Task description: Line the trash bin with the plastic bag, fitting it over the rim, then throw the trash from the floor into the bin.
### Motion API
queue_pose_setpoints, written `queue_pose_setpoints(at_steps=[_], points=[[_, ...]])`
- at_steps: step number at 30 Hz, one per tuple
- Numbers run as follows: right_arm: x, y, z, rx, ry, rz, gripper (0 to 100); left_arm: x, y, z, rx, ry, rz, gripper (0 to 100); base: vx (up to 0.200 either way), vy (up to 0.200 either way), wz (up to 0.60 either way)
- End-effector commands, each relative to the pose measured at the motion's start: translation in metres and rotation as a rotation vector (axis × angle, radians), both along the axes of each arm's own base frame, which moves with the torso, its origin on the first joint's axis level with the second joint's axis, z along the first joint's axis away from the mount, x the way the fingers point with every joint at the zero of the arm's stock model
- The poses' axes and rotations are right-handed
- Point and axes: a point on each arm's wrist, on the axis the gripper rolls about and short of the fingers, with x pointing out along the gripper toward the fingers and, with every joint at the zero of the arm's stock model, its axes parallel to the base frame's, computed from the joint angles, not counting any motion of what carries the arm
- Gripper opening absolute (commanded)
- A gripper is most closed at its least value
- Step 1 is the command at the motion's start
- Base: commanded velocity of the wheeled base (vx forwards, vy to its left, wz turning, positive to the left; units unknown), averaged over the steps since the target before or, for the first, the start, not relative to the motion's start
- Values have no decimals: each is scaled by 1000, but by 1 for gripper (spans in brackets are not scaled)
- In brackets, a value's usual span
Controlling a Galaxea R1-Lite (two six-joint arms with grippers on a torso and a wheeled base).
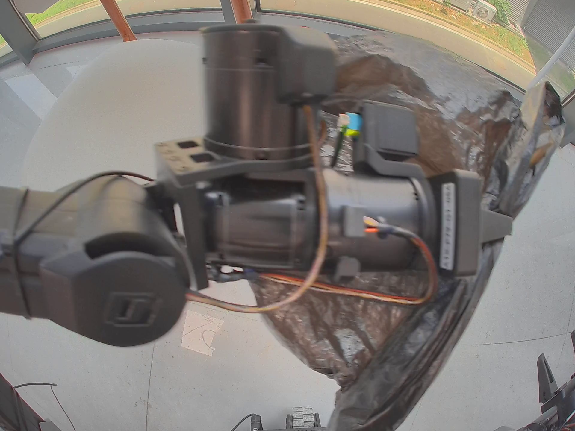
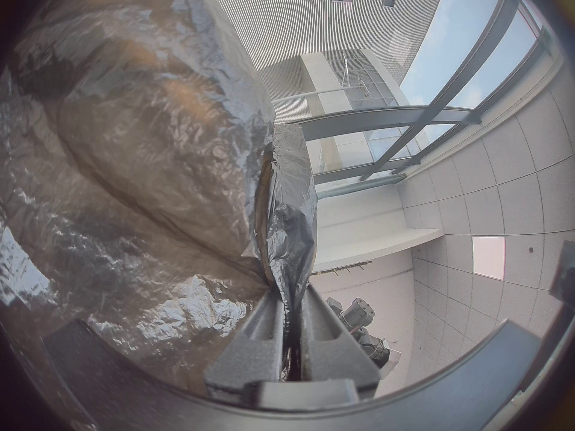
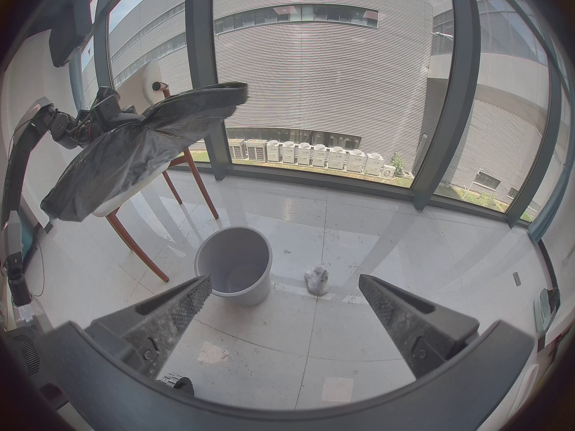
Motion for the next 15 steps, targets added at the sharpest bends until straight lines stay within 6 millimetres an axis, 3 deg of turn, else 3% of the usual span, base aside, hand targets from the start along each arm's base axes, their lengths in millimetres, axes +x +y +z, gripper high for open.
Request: queue_pose_setpoints(at_steps=[1, 10, 15], points=[[1, 0, -5, 0, 7, 0, 100, -4, -34, -23, 41, 70, -48, 0, 0, 0, 0], [1, 0, -5, 0, 7, 0, 100, -2, -33, -26, 47, 76, -44, 0, 0, 0, 0], [1, 0, -5, 0, 7, 0, 100, 21, -24, -30, 51, 19, 10, 0, 0, 0, 0]])
